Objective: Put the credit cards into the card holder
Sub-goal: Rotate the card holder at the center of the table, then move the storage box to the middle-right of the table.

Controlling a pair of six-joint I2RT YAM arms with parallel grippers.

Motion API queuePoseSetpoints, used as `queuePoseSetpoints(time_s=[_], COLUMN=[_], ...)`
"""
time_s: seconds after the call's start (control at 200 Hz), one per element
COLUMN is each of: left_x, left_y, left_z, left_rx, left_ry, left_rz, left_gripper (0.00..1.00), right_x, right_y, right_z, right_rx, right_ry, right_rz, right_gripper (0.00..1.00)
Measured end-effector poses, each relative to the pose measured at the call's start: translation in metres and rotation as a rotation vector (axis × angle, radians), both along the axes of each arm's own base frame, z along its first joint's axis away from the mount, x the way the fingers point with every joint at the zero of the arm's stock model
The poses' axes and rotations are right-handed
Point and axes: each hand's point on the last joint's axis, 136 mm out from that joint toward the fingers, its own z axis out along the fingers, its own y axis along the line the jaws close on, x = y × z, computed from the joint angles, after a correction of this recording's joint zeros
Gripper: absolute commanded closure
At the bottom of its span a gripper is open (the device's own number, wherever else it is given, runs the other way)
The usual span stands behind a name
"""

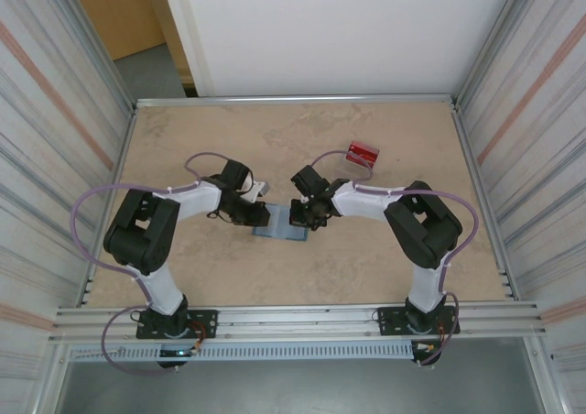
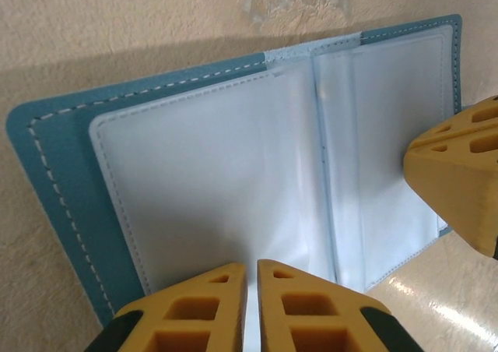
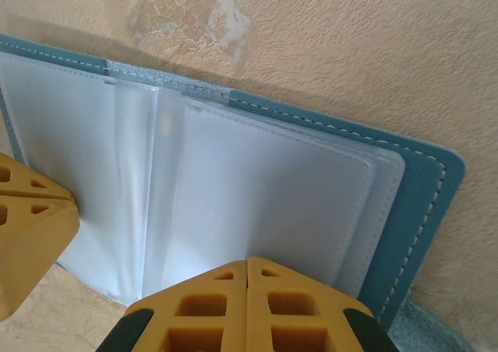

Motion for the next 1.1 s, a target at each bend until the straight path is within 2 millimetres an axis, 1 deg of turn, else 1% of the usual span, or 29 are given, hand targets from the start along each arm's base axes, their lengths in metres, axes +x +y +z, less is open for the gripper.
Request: queuePoseSetpoints(time_s=[0.08,0.14,0.2,0.291,0.366,0.471,0.546,0.576,0.611,0.687,0.757,0.807,0.867,0.927,1.002,1.102], left_x=[0.000,0.000,0.000,0.001,0.003,0.005,0.008,0.008,0.008,0.010,0.014,0.017,0.022,0.026,0.031,0.037], left_y=[0.000,0.000,0.000,0.000,0.001,0.000,-0.001,-0.001,-0.001,0.002,0.007,0.013,0.021,0.028,0.037,0.048], left_z=[0.000,0.001,0.003,0.012,0.026,0.055,0.078,0.084,0.091,0.100,0.103,0.103,0.103,0.104,0.107,0.110], left_rx=[-0.007,-0.009,-0.011,-0.016,-0.030,-0.062,-0.086,-0.092,-0.098,-0.102,-0.099,-0.094,-0.083,-0.073,-0.066,-0.059], left_ry=[0.007,0.008,0.007,-0.012,-0.044,-0.125,-0.205,-0.228,-0.254,-0.292,-0.314,-0.323,-0.337,-0.353,-0.373,-0.395], left_rz=[0.007,0.011,0.017,0.018,0.019,0.009,-0.011,-0.018,-0.027,-0.036,-0.034,-0.028,-0.018,-0.010,0.001,0.023], left_gripper=[0.85,0.83,0.80,0.75,0.69,0.60,0.50,0.46,0.40,0.29,0.22,0.16,0.08,0.03,0.02,0.02], right_x=[0.001,0.003,0.006,0.011,0.019,0.040,0.063,0.073,0.085,0.111,0.138,0.157,0.180,0.204,0.231,0.263], right_y=[-0.001,0.000,0.001,0.001,-0.003,-0.015,-0.032,-0.040,-0.050,-0.075,-0.098,-0.112,-0.127,-0.139,-0.153,-0.169], right_z=[0.002,0.006,0.010,0.021,0.039,0.075,0.102,0.111,0.120,0.138,0.151,0.157,0.159,0.155,0.144,0.122], right_rx=[-0.009,-0.009,-0.006,-0.003,0.003,0.018,0.030,0.030,0.030,0.014,-0.005,-0.022,-0.036,-0.051,-0.082,-0.144], right_ry=[0.005,0.004,-0.001,-0.007,-0.027,-0.087,-0.134,-0.152,-0.171,-0.209,-0.250,-0.272,-0.285,-0.292,-0.290,-0.279], right_rz=[-0.003,-0.004,-0.004,-0.007,-0.008,-0.021,-0.052,-0.064,-0.081,-0.113,-0.145,-0.163,-0.184,-0.201,-0.216,-0.221], right_gripper=[1.00,1.00,0.98,0.92,0.83,0.69,0.60,0.54,0.45,0.31,0.24,0.22,0.20,0.20,0.20,0.22])
